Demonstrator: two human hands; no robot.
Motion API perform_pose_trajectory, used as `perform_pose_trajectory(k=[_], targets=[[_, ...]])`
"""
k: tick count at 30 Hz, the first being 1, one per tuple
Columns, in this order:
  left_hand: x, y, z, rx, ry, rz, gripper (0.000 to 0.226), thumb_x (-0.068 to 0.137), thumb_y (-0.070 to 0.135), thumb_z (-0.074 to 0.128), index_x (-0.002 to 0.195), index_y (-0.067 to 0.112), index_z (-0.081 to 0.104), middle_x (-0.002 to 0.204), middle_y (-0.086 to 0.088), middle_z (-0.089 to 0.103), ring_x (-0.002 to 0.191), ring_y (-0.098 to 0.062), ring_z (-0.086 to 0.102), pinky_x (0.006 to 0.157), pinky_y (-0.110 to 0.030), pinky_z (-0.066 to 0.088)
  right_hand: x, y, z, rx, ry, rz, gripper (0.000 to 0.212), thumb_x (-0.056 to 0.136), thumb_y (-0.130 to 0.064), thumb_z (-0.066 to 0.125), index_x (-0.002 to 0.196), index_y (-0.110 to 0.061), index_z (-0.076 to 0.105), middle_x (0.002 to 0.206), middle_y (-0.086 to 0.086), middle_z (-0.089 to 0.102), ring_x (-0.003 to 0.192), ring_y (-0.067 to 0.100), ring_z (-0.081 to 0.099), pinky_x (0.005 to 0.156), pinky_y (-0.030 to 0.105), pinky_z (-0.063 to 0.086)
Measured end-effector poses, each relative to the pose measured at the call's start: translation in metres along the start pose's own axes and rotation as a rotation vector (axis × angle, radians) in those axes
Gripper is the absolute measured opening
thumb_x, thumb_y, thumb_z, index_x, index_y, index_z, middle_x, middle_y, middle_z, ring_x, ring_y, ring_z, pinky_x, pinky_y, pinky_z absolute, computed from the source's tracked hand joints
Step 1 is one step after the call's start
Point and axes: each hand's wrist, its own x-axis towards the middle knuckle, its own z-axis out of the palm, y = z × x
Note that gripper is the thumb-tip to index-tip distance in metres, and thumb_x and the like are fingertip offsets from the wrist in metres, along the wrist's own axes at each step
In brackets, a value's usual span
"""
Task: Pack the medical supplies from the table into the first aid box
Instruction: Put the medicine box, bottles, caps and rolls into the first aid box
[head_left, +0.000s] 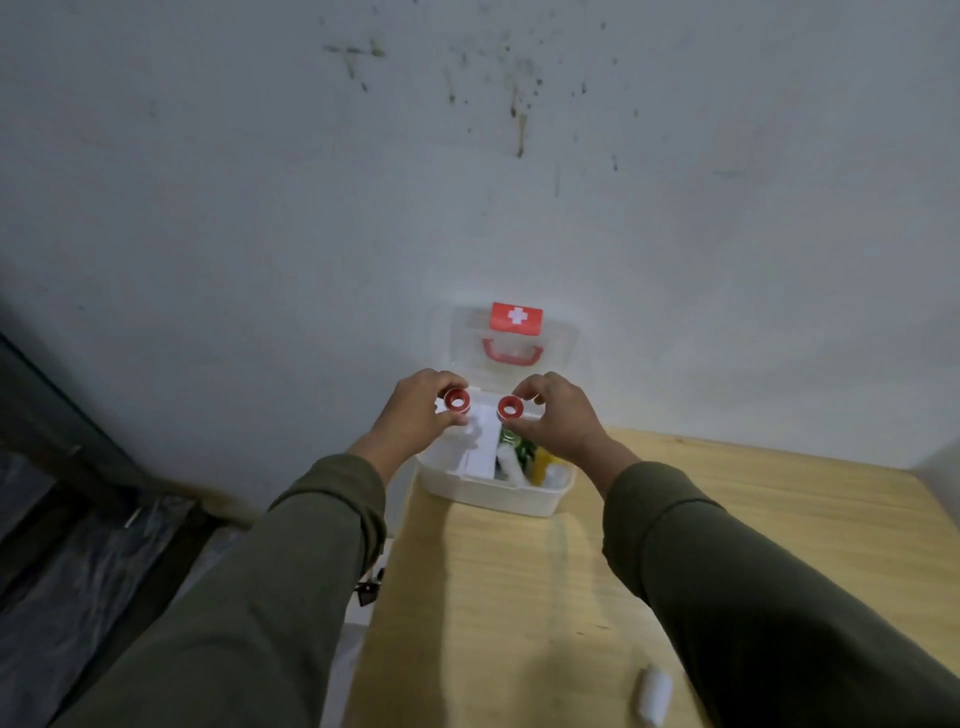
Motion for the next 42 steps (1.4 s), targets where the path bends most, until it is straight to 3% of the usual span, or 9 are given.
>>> perform_pose_trajectory(k=[4, 10, 17, 22, 27, 37, 42], targets=[[0.018, -0.031, -0.011, -0.017, -0.061, -0.011, 0.038, 0.075, 0.018, 0.078, 0.111, 0.019, 0.065, 0.109, -0.003, 0.061, 0.097, -0.017, 0.058, 0.090, -0.029, 0.049, 0.022, -0.020, 0.037, 0.008, -0.027, 0.059, 0.034, 0.074, -0.032, 0.075, 0.104, -0.020, 0.062, 0.108, 0.001, 0.061, 0.094, 0.014, 0.054, 0.083, 0.029, 0.049], [0.033, -0.054, -0.010, -0.046, -0.153, 0.035, 0.044, 0.074, 0.014, 0.078, 0.116, 0.015, 0.065, 0.111, -0.006, 0.063, 0.090, -0.011, 0.053, 0.083, -0.021, 0.041, 0.037, -0.028, 0.069, -0.033, -0.067, 0.109, 0.036, 0.075, -0.032, 0.075, 0.106, -0.019, 0.063, 0.110, 0.003, 0.061, 0.095, 0.016, 0.053, 0.082, 0.026, 0.043], [0.051, -0.063, -0.003, -0.074, -0.231, 0.041, 0.047, 0.071, 0.016, 0.081, 0.115, 0.015, 0.065, 0.113, -0.006, 0.064, 0.091, -0.011, 0.054, 0.085, -0.020, 0.041, 0.046, -0.023, 0.079, -0.064, -0.064, 0.175, 0.034, 0.073, -0.030, 0.077, 0.102, -0.017, 0.064, 0.107, 0.004, 0.061, 0.092, 0.015, 0.049, 0.078, 0.025, 0.039], [0.059, -0.066, 0.000, -0.057, -0.289, 0.031, 0.049, 0.070, 0.014, 0.081, 0.117, 0.015, 0.065, 0.115, -0.007, 0.065, 0.101, -0.020, 0.059, 0.088, -0.022, 0.041, 0.048, -0.022, 0.080, -0.085, -0.085, 0.185, 0.034, 0.072, -0.027, 0.078, 0.101, -0.015, 0.066, 0.108, 0.006, 0.060, 0.094, 0.015, 0.048, 0.082, 0.026, 0.042], [0.063, -0.067, 0.001, -0.038, -0.335, 0.022, 0.055, 0.070, 0.013, 0.081, 0.122, 0.016, 0.062, 0.120, -0.005, 0.063, 0.101, -0.017, 0.057, 0.087, -0.021, 0.039, 0.047, -0.025, 0.079, -0.116, -0.095, 0.200, 0.039, 0.071, -0.027, 0.079, 0.105, -0.014, 0.067, 0.113, 0.006, 0.059, 0.102, 0.020, 0.051, 0.087, 0.028, 0.043], [0.044, -0.054, -0.008, -0.064, -0.199, 0.019, 0.045, 0.076, 0.017, 0.076, 0.118, 0.018, 0.062, 0.121, -0.005, 0.056, 0.090, -0.014, 0.052, 0.082, -0.024, 0.041, 0.033, -0.028, 0.053, -0.071, -0.019, 0.144, 0.036, 0.078, -0.022, 0.074, 0.111, -0.018, 0.063, 0.118, 0.005, 0.059, 0.101, 0.019, 0.055, 0.089, 0.029, 0.046], [0.025, -0.025, -0.009, -0.069, -0.093, 0.039, 0.042, 0.079, 0.018, 0.073, 0.119, 0.019, 0.060, 0.118, -0.002, 0.056, 0.088, -0.012, 0.052, 0.079, -0.022, 0.039, 0.010, -0.022, 0.016, -0.091, 0.055, 0.059, 0.036, 0.079, -0.023, 0.072, 0.112, -0.017, 0.061, 0.110, 0.005, 0.060, 0.088, 0.012, 0.052, 0.078, 0.023, 0.043]])
